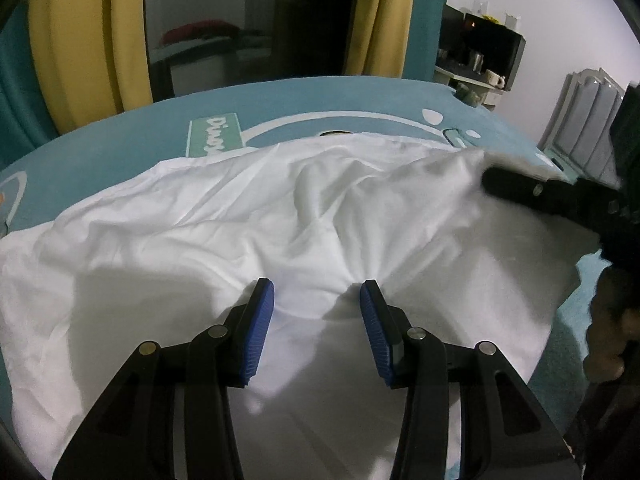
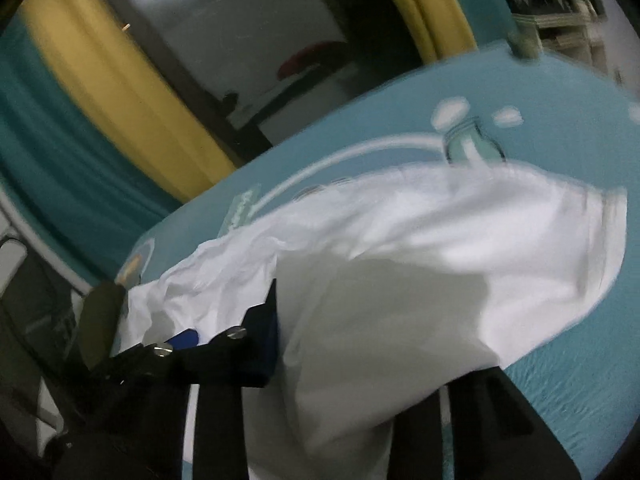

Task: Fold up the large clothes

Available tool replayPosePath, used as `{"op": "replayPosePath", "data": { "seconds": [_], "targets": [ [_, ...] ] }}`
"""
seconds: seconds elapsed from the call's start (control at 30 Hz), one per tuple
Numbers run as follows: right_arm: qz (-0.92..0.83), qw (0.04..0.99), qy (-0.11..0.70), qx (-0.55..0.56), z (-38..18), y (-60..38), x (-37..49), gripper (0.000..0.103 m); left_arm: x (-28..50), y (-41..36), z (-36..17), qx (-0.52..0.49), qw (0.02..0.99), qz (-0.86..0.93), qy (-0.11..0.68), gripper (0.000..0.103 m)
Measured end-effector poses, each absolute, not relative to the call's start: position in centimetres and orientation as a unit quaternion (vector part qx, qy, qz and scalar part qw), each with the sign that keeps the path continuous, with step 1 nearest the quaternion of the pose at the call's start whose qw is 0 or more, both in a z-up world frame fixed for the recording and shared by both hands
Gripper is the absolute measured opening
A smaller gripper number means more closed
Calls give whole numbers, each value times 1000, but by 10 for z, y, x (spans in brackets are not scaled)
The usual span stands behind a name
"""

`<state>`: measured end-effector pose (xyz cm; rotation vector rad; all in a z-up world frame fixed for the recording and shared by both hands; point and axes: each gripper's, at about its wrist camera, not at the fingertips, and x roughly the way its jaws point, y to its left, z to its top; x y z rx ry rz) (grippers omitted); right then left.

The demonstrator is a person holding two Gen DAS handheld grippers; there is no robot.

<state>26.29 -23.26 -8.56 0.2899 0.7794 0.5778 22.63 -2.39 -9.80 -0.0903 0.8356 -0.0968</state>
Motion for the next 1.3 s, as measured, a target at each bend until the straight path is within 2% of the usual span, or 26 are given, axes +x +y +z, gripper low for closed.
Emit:
{"op": "replayPosePath", "data": {
  "seconds": [0.2, 0.3, 0.43, 0.57, 0.97, 1.03, 1.2, 1.3],
  "targets": [
    [289, 895, 338, 37, -42, -187, 246, 28, 226, -9, -96, -81, 909, -78, 402, 47],
    [284, 898, 335, -5, -33, -161, 243, 28, 220, 19, -89, -143, 897, -109, 403, 47],
    [284, 900, 327, -47, -27, -128, 238, 28, 186, 55, -59, -161, 919, -104, 346, 47],
    [290, 894, 329, -86, -30, -91, 232, 29, 157, 93, -48, -175, 929, -71, 317, 47],
    [380, 823, 381, -184, -75, 25, 194, 33, 87, 198, -63, -219, 926, 46, 304, 47],
    [400, 813, 381, -185, -77, 39, 187, 39, 76, 212, -64, -224, 925, 60, 302, 47],
    [488, 749, 393, -214, -91, 84, 162, 75, 56, 236, -64, -227, 923, 93, 297, 47],
    [516, 722, 396, -237, -103, 104, 145, 78, 45, 248, -62, -228, 922, 111, 293, 47]
  ]
}}
